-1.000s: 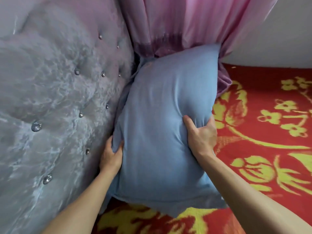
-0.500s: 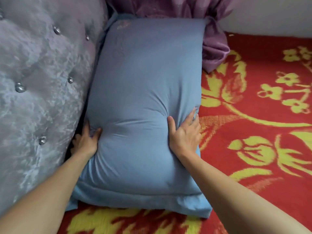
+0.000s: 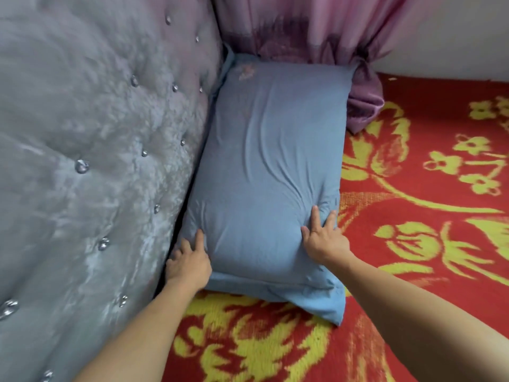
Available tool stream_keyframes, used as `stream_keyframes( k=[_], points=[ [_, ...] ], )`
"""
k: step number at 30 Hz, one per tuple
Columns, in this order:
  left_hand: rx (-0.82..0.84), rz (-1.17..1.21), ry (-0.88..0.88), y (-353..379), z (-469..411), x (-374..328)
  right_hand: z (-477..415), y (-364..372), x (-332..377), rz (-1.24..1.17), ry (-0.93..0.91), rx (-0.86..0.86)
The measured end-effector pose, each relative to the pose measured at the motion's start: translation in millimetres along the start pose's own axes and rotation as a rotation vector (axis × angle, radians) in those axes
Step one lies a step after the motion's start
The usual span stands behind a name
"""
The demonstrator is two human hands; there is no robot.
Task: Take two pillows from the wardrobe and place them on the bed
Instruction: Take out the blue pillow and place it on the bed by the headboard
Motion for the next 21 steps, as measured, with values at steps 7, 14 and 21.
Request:
stream_keyframes(
  k=[7, 14, 21],
  points=[
    [0.068, -0.001, 0.135, -11.7, 145.0, 17.8, 120.4, -5.3, -9.8, 0.146, -0.136, 0.160],
    [-0.145, 0.011, 0.139, 3.4, 300.5, 83.0, 273.7, 5.4, 8.7, 0.204, -0.293, 0.172],
    [-0.211, -0.062, 0.088, 44.1, 444.6, 165.1, 402.1, 0.1, 19.1, 0.208, -0.416, 0.058]
  ],
)
Point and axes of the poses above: each hand's wrist, its own z-axis away from the middle knuckle, its own y-axis out of the palm, x = y × z, the point moved 1 cm from there along -z, towards the middle knuckle, and after that the axes turned 7 degrees about y, right-handed, at the moved point
